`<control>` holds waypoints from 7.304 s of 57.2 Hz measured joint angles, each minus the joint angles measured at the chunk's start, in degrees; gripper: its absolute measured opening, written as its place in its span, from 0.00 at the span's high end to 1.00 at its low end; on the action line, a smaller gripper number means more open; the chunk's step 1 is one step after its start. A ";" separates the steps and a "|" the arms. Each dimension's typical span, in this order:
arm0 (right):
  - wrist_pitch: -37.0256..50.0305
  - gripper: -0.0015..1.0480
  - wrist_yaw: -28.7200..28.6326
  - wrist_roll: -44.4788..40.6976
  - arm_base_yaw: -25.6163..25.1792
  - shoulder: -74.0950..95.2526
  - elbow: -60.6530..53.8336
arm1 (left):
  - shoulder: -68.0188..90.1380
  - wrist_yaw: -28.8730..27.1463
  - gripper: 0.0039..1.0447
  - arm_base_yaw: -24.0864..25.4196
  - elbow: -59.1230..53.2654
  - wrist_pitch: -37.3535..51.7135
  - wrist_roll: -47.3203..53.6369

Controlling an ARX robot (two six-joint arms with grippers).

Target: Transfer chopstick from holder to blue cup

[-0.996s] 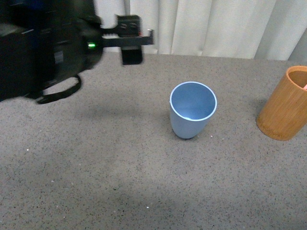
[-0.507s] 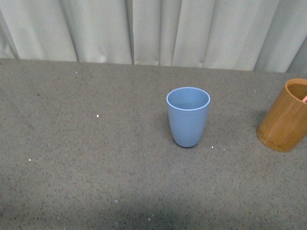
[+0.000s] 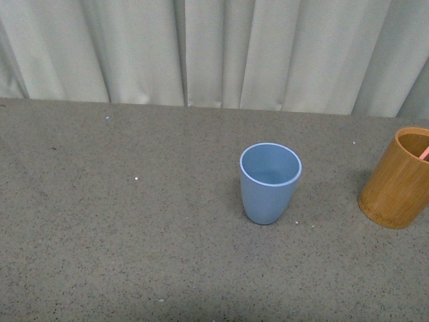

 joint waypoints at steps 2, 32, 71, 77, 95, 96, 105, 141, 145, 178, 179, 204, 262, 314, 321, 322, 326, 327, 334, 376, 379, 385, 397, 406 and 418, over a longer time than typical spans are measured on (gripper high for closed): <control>0.02 0.09 -0.02 -0.02 0.00 0.00 0.00 | 0.00 0.00 0.83 0.00 0.00 0.00 0.00; 19.78 0.09 -3.08 23.26 -10.12 43.89 15.80 | -0.04 0.00 0.06 0.00 0.00 0.00 0.09; 18.16 0.09 5.18 30.80 -8.61 81.29 36.39 | -0.04 0.02 0.06 0.00 0.00 0.00 0.11; 18.18 0.09 5.09 30.58 -8.87 84.54 38.05 | -0.04 0.00 0.06 0.00 0.00 0.00 0.09; 15.50 0.09 4.13 29.05 -7.21 91.56 44.81 | -0.04 0.00 0.06 -0.02 0.00 0.00 0.11; 15.39 0.09 4.33 28.85 -7.21 91.84 45.11 | -0.04 0.00 0.06 -0.02 0.00 0.00 0.11; 15.10 0.09 5.03 27.67 -7.21 93.61 46.56 | -0.04 0.00 0.06 -0.02 0.00 0.00 0.11; 15.78 0.09 6.71 26.95 -6.01 102.75 52.63 | -0.04 0.00 0.06 0.00 0.00 0.00 0.11; 15.93 0.09 6.80 26.93 -5.95 103.41 52.87 | -0.04 0.00 0.06 -0.02 0.00 0.00 0.11; 17.11 0.09 7.10 26.97 -5.33 108.19 56.28 | -0.04 0.00 0.06 -0.02 0.00 0.00 0.11; 17.16 0.09 7.13 26.97 -5.31 108.34 56.39 | -0.04 0.00 0.06 0.00 0.00 0.00 0.11; 18.27 0.72 6.93 27.12 -4.39 110.33 56.89 | -0.04 0.00 0.06 -0.02 0.00 0.00 0.11; 16.92 0.98 -1.64 30.08 -7.15 92.17 52.06 | -0.04 0.00 0.06 0.00 0.00 0.00 0.11; 17.46 0.98 4.37 36.63 14.78 95.45 57.68 | -0.04 0.00 0.06 -0.02 0.00 0.00 0.09; 17.70 0.98 4.61 36.41 14.71 95.93 57.55 | -0.04 0.00 0.06 -0.02 0.00 0.00 0.11; 17.79 0.98 4.59 36.39 14.69 95.95 57.46 | -0.04 0.00 0.06 0.00 0.00 0.00 0.11; 18.12 0.98 4.70 36.39 14.62 96.02 57.09 | -0.04 0.00 0.06 0.00 0.00 0.00 0.11; 18.23 0.98 4.72 36.39 14.62 96.02 56.96 | -0.04 0.00 0.06 0.00 0.00 0.00 0.11; 18.75 0.98 4.74 36.35 14.62 96.56 55.98 | -0.04 0.00 0.06 -0.02 0.00 0.00 0.11; 20.57 0.98 5.25 36.37 14.67 98.29 53.00 | -0.04 0.00 0.06 -0.02 0.00 0.00 0.11; 20.61 0.98 5.33 36.37 14.67 98.42 52.98 | -0.04 0.00 0.06 0.00 0.00 0.00 0.11; 20.68 0.98 5.40 36.39 14.67 98.64 52.92 | -0.04 0.00 0.06 -0.02 0.00 0.00 0.11; 20.79 0.98 5.57 36.41 14.67 98.77 52.92 | -0.04 0.00 0.06 -0.02 0.00 0.00 0.11; 20.79 0.98 5.57 36.41 14.67 98.82 52.92 | -0.04 0.00 0.06 -0.02 0.00 0.00 0.11; 20.83 0.98 5.57 36.41 14.71 99.45 52.92 | -0.04 0.02 0.06 -0.02 0.00 0.00 0.11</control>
